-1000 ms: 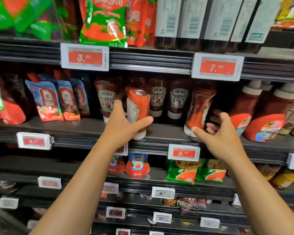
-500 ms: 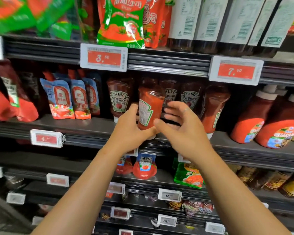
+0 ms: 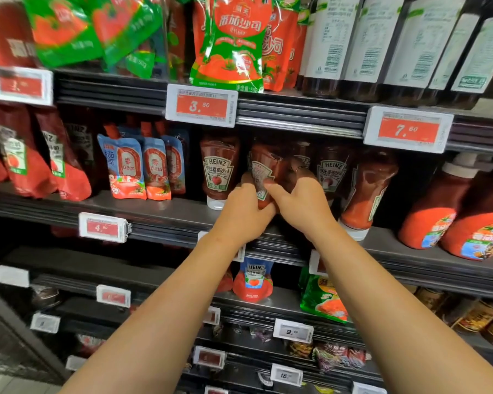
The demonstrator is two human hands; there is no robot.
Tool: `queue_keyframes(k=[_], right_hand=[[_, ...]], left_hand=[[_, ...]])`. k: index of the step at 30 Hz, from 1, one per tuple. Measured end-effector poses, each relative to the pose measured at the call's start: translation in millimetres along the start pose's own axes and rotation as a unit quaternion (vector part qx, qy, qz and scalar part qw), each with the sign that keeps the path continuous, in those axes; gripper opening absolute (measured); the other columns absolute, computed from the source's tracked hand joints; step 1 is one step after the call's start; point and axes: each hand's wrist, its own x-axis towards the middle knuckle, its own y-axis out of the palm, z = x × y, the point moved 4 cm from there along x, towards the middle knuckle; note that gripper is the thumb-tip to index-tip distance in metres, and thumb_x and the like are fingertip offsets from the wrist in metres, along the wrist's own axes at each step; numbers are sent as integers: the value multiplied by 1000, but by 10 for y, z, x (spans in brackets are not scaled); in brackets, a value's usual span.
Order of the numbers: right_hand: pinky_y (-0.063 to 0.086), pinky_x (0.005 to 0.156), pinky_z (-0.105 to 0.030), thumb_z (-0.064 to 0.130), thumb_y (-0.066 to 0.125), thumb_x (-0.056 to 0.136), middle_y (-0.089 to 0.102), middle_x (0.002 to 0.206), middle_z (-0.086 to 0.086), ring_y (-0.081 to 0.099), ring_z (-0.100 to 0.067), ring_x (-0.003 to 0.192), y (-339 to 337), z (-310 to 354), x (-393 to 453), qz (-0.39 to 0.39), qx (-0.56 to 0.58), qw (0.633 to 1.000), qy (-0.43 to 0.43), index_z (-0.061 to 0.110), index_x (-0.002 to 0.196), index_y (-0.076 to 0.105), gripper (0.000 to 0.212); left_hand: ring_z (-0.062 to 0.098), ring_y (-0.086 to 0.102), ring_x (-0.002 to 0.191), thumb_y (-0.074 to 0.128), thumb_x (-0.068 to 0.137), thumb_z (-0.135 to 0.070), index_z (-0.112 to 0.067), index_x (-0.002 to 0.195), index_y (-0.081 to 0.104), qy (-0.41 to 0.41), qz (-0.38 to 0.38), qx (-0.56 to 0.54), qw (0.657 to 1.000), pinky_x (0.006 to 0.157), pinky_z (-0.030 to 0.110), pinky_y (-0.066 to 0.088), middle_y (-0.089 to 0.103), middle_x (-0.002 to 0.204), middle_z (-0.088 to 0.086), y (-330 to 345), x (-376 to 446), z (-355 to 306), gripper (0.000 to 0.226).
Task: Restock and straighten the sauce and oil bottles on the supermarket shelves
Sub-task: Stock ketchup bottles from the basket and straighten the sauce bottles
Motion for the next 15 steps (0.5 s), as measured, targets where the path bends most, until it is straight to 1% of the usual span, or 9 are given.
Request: queue_keyframes(k=[1, 3, 6, 8, 10, 12, 13, 14, 15], right_hand=[[57, 73, -31, 40, 71, 92, 71, 90, 2, 69, -18, 84, 7, -7, 0, -3, 3, 1000, -1, 21, 114, 62, 31], [58, 77, -30, 38, 72, 91, 69, 93, 5, 67, -13, 84, 26, -7, -7, -8, 15, 1000, -9, 20, 126, 60, 41], [58, 77, -24, 38, 71, 92, 72, 101, 5, 69, -10, 89, 39, -5, -31, -13, 24, 999, -30, 20, 137, 55, 52], [59, 80, -24, 39, 71, 92, 74, 107, 6, 70, -6, 94, 45, -24, -59, -15, 54, 997, -47, 23, 138, 55, 52], [58, 83, -26, 42, 72, 90, 74, 110, 7, 70, -4, 98, 51, -59, -91, -10, 94, 994, -49, 25, 138, 54, 54], [55, 81, -16, 44, 76, 87, 74, 111, 8, 69, 0, 98, 56, -96, -109, -8, 95, 994, -47, 26, 138, 54, 58], [53, 79, -12, 43, 78, 85, 74, 112, 8, 68, 2, 98, 55, -101, -116, -6, 94, 994, -47, 27, 137, 54, 60], [53, 80, -12, 41, 79, 85, 73, 112, 9, 68, 3, 99, 51, -104, -123, -2, 104, 993, -46, 27, 138, 53, 60], [55, 84, -16, 38, 80, 85, 74, 113, 9, 69, 1, 100, 45, -112, -123, 1, 127, 991, -43, 29, 137, 53, 59]], left_hand=[[27, 61, 87, 72, 84, -28, -9, 113, 48, -3, -4, 1, 1000, 68, 31, 46, 59, 101, 11, 5, 0, -3, 42], [22, 51, 87, 73, 84, -30, -6, 119, 49, -10, -33, 14, 999, 71, 30, 41, 50, 101, 6, 7, -35, -2, 48], [14, 41, 86, 75, 83, -32, -6, 117, 52, -3, -87, 17, 996, 71, 19, 33, 42, 98, 0, 4, -112, -10, 48], [13, 46, 86, 78, 80, -32, -8, 113, 53, 12, -104, 12, 994, 67, 17, 32, 47, 96, -2, -13, -144, -15, 48], [15, 58, 85, 78, 78, -35, -13, 107, 51, 14, -109, -15, 994, 64, 25, 44, 59, 93, 0, -35, -163, -13, 45], [19, 64, 84, 76, 77, -37, -16, 100, 48, 12, -118, -13, 993, 64, 33, 52, 61, 91, 2, -46, -179, -21, 42], [20, 64, 84, 75, 78, -37, -17, 98, 47, 15, -121, -2, 993, 63, 32, 52, 59, 90, 2, -43, -183, -24, 40], [19, 63, 83, 75, 78, -37, -19, 96, 46, 21, -120, 5, 992, 61, 29, 49, 58, 90, 0, -36, -186, -27, 38], [18, 61, 82, 76, 79, -36, -20, 94, 45, 29, -115, 11, 993, 59, 24, 45, 56, 88, -2, -32, -186, -30, 38]])
